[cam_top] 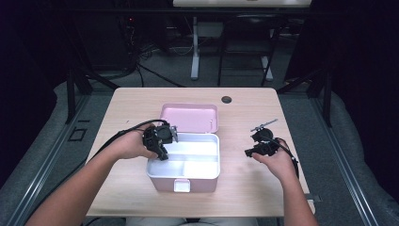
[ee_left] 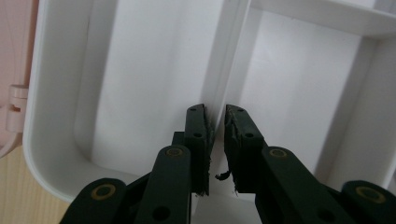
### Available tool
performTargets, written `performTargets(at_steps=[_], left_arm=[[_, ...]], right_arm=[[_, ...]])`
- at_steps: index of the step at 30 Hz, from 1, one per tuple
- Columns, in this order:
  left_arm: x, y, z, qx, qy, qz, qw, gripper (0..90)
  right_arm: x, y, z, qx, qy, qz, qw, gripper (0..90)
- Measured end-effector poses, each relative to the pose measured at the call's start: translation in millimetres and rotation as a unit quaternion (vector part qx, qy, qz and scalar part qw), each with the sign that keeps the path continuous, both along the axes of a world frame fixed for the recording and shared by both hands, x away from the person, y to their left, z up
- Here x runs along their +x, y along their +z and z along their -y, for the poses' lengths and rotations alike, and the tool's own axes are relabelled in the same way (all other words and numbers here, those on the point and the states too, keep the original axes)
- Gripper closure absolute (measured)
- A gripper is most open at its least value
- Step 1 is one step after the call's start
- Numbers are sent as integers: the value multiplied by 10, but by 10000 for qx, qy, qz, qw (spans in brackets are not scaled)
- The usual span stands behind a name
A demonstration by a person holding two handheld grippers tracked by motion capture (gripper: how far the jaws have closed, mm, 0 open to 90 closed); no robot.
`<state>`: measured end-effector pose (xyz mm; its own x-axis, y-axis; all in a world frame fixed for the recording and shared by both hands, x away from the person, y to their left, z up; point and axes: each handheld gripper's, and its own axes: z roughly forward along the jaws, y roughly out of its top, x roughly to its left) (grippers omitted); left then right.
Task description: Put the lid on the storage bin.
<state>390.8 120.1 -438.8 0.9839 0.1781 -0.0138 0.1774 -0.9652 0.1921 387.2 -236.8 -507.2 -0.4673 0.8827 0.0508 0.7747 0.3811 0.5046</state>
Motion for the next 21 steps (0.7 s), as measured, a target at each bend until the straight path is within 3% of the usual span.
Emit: performTargets(at_steps=[8, 12, 16, 21], left_arm=[[-40, -39, -161, -572, 268, 108, 9979, 783], [-48, -64, -223, -867, 431, 133, 9952, 798], [-68, -72, -238, -925, 449, 215, 9945, 804], [-84, -72, -233, -910, 473, 264, 9944, 802]], right_arm=[[36, 20, -52, 103, 41, 29, 9999, 528], [90, 63, -115, 404, 103, 135, 9990, 538], [182, 156, -206, 571, 183, 266, 9978, 551], [333, 313, -296, 972, 81, 377, 9945, 581]])
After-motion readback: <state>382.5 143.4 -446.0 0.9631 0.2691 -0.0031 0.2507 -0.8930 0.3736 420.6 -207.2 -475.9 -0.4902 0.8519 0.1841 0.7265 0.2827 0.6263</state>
